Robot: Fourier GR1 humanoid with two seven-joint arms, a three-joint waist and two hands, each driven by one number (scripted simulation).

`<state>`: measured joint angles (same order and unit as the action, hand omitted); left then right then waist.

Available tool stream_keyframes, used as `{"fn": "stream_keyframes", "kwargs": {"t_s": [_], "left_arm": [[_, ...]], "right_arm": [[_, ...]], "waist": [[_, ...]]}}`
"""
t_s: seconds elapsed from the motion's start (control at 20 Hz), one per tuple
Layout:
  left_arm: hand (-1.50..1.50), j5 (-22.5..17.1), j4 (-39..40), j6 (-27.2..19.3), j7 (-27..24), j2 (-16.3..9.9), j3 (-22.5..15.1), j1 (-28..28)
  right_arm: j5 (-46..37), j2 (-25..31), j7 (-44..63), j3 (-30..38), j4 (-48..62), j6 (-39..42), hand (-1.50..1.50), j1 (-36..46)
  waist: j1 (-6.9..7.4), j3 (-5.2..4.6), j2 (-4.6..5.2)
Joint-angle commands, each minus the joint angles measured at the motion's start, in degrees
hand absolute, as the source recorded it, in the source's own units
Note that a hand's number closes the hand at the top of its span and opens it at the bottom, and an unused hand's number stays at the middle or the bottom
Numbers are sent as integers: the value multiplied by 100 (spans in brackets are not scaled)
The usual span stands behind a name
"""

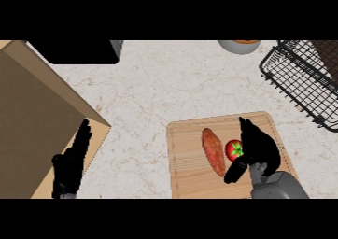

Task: Pick the tomato from the cutting board and place it in the tiered basket

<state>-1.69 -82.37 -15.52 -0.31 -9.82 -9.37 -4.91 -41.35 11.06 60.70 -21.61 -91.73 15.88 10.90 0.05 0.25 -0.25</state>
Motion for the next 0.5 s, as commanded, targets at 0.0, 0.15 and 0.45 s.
{"fn": "stream_keyframes", "kwargs": {"t_s": [0.0, 0.15, 0.45], "left_arm": [[0, 110, -309, -24, 367, -7, -131, -270], [0, 153, 182, -10, 90, 42, 30, -132], [0, 112, 514, 180, -40, 152, 227, 95]], "right_arm": [[-126, -290, 570, 90, 453, 210, -150, 197], [-372, -335, 168, 11, 722, -81, -150, -85], [-485, -329, -268, 395, 895, 153, 150, 224]], "waist": [[38, -24, 24], [13, -25, 28], [8, -26, 29]]}}
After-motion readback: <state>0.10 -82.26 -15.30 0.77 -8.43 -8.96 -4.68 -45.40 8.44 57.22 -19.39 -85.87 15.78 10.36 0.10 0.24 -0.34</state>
